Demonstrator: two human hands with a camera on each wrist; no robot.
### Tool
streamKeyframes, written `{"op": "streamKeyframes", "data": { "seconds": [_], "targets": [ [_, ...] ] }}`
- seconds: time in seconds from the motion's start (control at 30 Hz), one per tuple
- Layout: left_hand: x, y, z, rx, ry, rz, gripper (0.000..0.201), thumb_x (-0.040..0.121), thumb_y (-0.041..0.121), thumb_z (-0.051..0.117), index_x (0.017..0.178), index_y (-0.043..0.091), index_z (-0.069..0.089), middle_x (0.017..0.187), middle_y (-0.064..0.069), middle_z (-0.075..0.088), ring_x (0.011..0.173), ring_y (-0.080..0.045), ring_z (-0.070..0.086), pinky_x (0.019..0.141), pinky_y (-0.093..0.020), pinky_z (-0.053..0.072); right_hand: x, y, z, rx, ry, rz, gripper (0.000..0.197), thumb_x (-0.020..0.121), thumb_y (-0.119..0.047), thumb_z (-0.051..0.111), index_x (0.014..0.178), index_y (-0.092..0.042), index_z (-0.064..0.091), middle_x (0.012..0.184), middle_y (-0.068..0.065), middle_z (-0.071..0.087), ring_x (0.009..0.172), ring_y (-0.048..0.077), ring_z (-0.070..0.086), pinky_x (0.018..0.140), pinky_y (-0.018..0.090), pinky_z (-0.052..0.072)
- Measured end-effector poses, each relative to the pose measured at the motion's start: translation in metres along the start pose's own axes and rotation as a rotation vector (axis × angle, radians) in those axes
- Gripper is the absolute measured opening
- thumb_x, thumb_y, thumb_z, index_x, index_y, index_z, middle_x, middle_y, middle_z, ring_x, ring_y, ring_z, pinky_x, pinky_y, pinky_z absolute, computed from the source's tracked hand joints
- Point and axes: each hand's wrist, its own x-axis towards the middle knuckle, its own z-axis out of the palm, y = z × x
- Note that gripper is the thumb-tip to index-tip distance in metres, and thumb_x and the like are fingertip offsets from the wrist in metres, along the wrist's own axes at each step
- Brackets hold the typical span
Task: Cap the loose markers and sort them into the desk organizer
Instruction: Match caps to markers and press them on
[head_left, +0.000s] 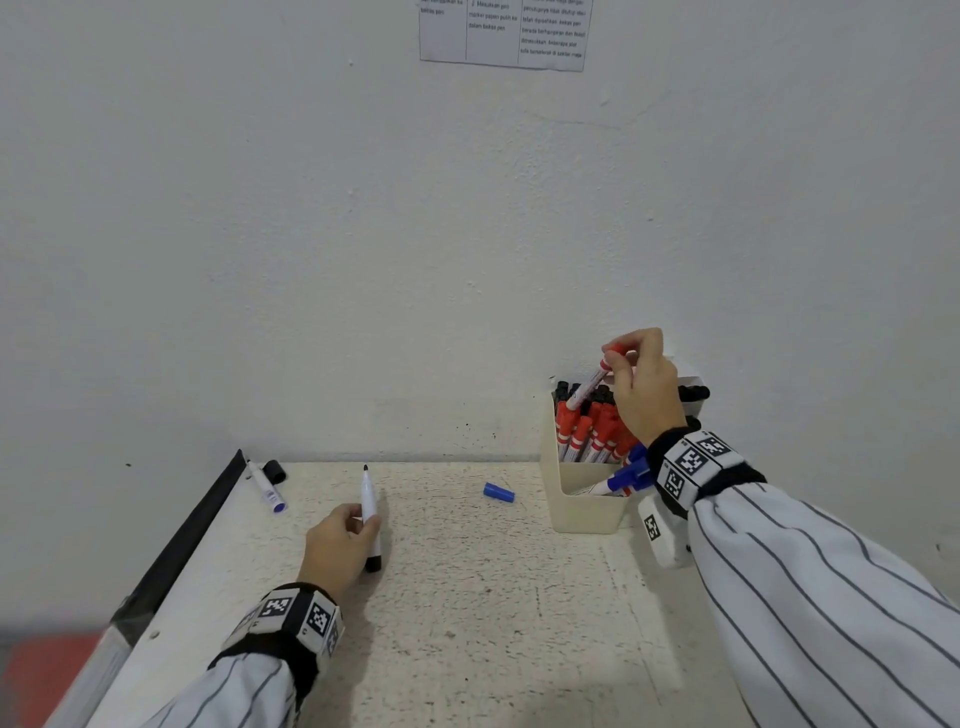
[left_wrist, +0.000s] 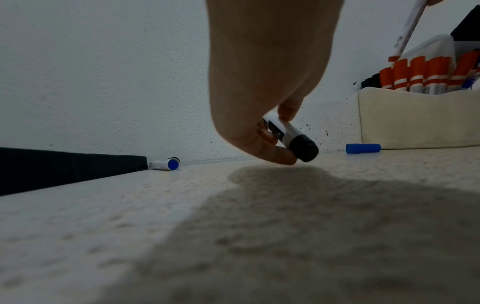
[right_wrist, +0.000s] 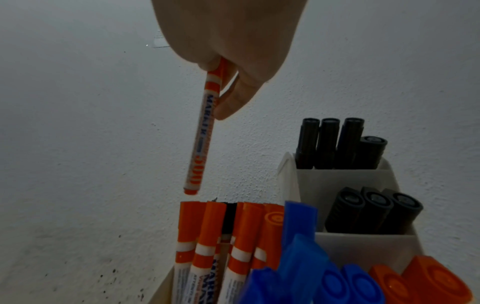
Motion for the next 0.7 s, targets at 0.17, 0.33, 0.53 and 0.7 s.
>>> {"op": "streamKeyframes", "data": {
  "seconds": [0.17, 0.33, 0.53, 0.7],
  "targets": [
    [0.0, -0.002, 0.001, -0.008, 0.009, -0.002, 0.033, 0.092, 0.021, 0.056, 0.119, 0.003, 0.058, 0.094, -0.006, 0.057, 0.088, -0.021, 0.053, 0.077, -0.029, 0.042, -0.003, 0.005, 0.001, -0.07, -0.021, 0.054, 0.007, 0.095, -0.006, 0.044, 0.097, -0.012, 0.043, 0.089, 0.005, 0.055, 0.08, 0.022, 0.056, 0.067, 0.023, 0.041],
    [0.001, -0.003, 0.001, -0.022, 0.014, -0.002, 0.03, 0.091, 0.02, 0.057, 0.116, 0.003, 0.059, 0.092, -0.006, 0.059, 0.086, -0.022, 0.054, 0.076, -0.03, 0.044, -0.005, 0.016, 0.015, -0.163, -0.142, 0.169, 0.008, 0.093, -0.01, 0.05, 0.092, -0.013, 0.042, 0.089, 0.007, 0.056, 0.082, 0.022, 0.054, 0.072, 0.026, 0.039],
    [0.002, -0.004, 0.002, -0.031, 0.017, -0.012, 0.03, 0.091, 0.022, 0.057, 0.116, 0.004, 0.059, 0.093, -0.006, 0.059, 0.084, -0.02, 0.054, 0.073, -0.027, 0.041, -0.001, 0.017, 0.028, -0.262, -0.16, 0.15, 0.016, 0.088, -0.009, 0.058, 0.102, -0.007, 0.05, 0.095, 0.008, 0.056, 0.089, 0.024, 0.053, 0.078, 0.031, 0.042],
    [0.003, -0.005, 0.001, -0.041, 0.018, -0.012, 0.031, 0.091, 0.022, 0.057, 0.117, 0.004, 0.058, 0.093, -0.006, 0.059, 0.085, -0.021, 0.055, 0.074, -0.029, 0.044, 0.005, 0.006, 0.023, -0.18, -0.08, 0.089, 0.017, 0.093, -0.009, 0.048, 0.11, -0.01, 0.045, 0.093, 0.007, 0.055, 0.082, 0.022, 0.053, 0.073, 0.03, 0.043]
  ]
}}
